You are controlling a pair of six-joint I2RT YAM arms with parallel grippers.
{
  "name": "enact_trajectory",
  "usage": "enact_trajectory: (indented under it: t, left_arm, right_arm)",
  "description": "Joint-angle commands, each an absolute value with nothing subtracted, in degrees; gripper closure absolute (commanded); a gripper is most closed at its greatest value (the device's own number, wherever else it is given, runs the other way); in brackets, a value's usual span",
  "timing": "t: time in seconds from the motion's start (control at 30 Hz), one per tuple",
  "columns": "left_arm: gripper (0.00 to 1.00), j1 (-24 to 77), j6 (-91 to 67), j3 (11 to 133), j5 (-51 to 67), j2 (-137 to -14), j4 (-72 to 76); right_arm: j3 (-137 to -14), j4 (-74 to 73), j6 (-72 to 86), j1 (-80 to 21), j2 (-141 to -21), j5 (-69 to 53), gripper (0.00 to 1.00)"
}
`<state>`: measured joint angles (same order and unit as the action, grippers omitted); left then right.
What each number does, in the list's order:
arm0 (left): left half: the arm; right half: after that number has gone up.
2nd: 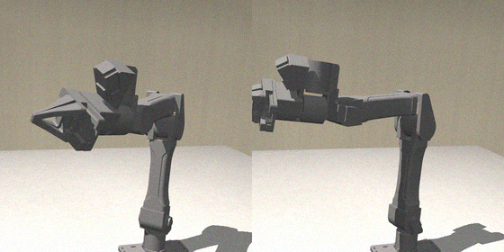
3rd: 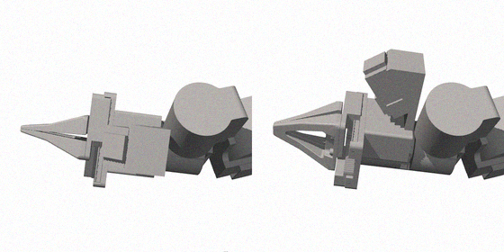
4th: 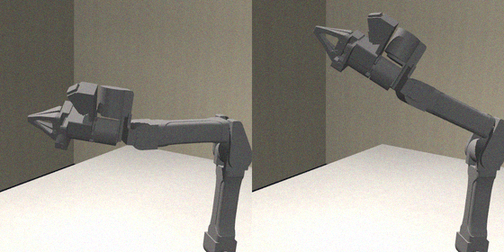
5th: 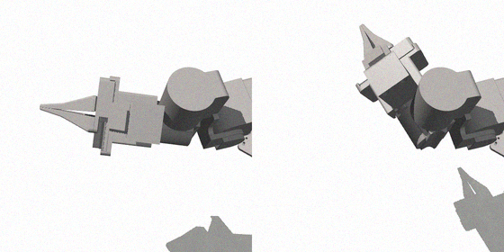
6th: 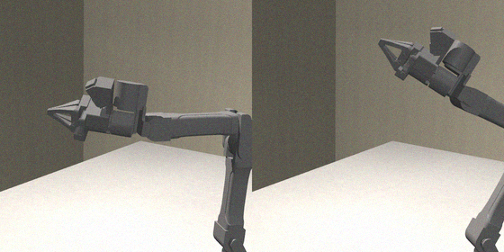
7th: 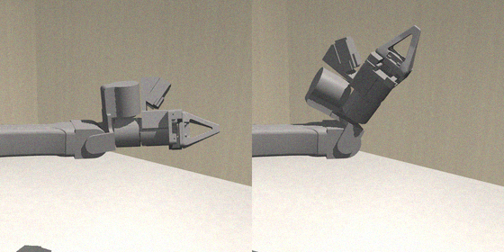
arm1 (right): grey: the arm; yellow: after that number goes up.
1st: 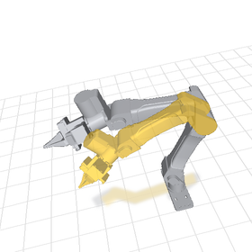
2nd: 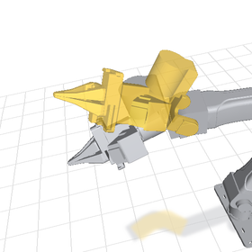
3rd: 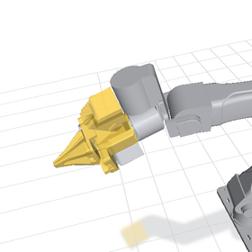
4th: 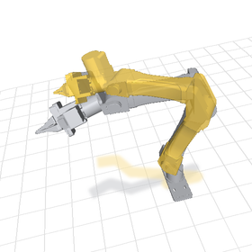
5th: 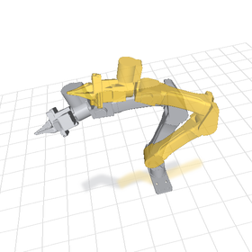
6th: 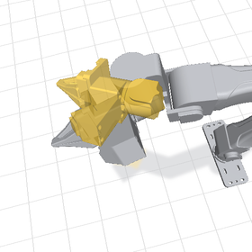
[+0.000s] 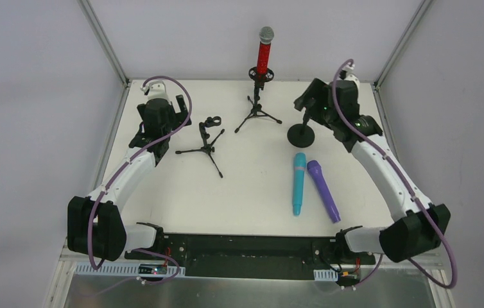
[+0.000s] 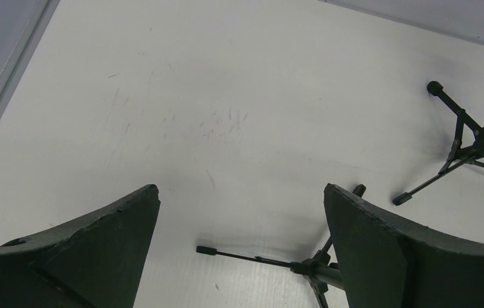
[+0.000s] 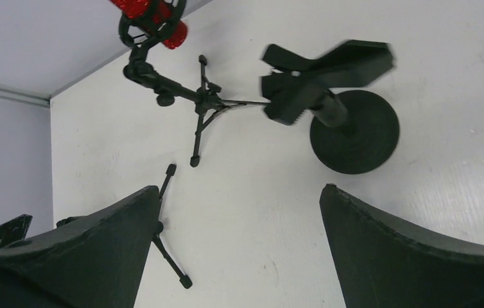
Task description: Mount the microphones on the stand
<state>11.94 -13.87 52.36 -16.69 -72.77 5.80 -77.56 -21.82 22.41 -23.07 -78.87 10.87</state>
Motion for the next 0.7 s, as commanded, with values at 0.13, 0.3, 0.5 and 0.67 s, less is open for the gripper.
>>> enact_trajectory:
  t: [0.13, 0.3, 0.5, 0.67]
  left_arm:
    - [0.0, 11.87, -13.19, 52.31, -15.49, -70.73, 8.82]
    - [0.0, 11.87, -13.69, 52.41, -15.29, -70.59, 8.56]
    - [0.0, 11.91, -13.46, 52.47, -15.22, -70.28, 8.41]
    - [0.0, 11.87, -13.69, 52.57, -14.31, -70.59, 8.46]
  right_arm:
    - [-62.94, -15.77, 30.46, -11.01, -65.73, -2.83, 0.01]
    - [-61.7, -12.74, 33.72, -5.73, -68.8, -9.93, 0.01]
    - [-62.88, -6.93, 38.88, -1.33, -75.1, -19.15, 0.01]
    - [-63.54, -2.94, 40.84, -0.67, -78.24, -21.43, 0.01]
